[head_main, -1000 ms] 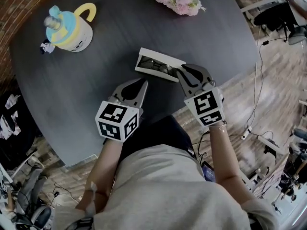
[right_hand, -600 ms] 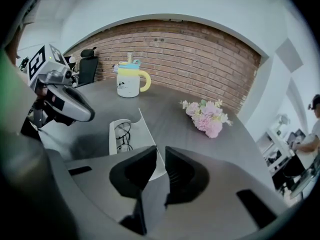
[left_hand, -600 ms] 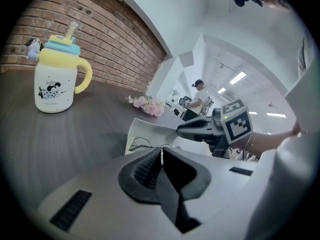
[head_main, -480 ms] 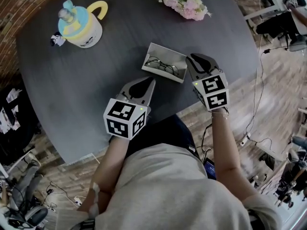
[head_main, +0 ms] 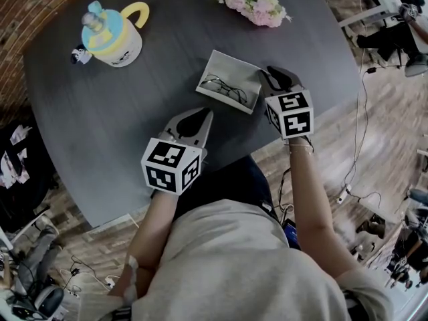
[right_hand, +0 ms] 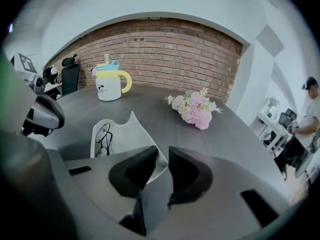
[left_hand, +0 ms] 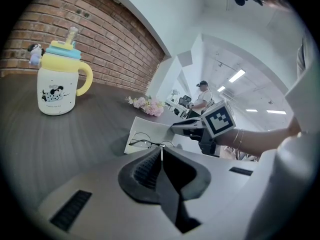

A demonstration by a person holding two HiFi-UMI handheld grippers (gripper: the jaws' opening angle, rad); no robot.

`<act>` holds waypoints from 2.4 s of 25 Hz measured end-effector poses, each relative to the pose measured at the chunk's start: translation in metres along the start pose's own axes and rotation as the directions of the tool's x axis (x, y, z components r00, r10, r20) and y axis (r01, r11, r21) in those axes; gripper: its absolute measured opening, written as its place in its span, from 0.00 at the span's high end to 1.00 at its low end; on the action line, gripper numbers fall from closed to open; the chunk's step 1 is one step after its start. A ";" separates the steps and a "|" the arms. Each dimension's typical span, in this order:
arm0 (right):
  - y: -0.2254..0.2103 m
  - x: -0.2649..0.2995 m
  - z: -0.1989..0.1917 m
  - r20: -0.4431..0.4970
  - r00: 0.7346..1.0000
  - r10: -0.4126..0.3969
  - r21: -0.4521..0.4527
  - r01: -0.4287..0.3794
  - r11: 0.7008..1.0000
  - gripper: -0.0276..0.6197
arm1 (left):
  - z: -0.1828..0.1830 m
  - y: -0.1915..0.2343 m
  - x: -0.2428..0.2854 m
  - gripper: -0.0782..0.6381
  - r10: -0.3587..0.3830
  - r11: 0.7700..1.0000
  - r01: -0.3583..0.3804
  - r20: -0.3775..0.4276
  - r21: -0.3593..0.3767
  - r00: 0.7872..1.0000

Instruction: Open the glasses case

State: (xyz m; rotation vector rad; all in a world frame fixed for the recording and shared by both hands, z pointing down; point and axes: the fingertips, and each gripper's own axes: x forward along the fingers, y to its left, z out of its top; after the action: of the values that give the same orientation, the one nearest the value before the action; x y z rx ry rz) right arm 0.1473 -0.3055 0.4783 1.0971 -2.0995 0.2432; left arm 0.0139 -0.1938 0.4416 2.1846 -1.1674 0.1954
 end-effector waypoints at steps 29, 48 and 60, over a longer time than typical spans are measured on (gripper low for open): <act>0.038 -0.089 0.066 0.388 0.916 0.100 0.285 -0.223 0.932 0.94 | 0.048 0.005 -0.011 0.85 -0.025 0.996 0.018 0.081 0.089 0.996; 0.111 -0.103 0.016 0.316 0.920 0.231 0.355 -0.340 0.871 0.95 | 0.022 -0.021 -0.006 0.85 -0.068 0.992 0.068 -0.004 0.104 0.998; 0.127 -0.101 -0.014 0.235 0.936 0.261 0.380 -0.336 0.862 0.95 | -0.015 -0.028 -0.008 0.85 -0.070 0.993 0.077 -0.089 0.085 0.994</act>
State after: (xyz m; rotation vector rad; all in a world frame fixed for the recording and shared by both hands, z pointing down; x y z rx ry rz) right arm 0.0932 -0.1572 0.4389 1.0490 -2.4479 0.8043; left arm 0.0332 -0.1678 0.4370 2.2687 -1.0470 0.3118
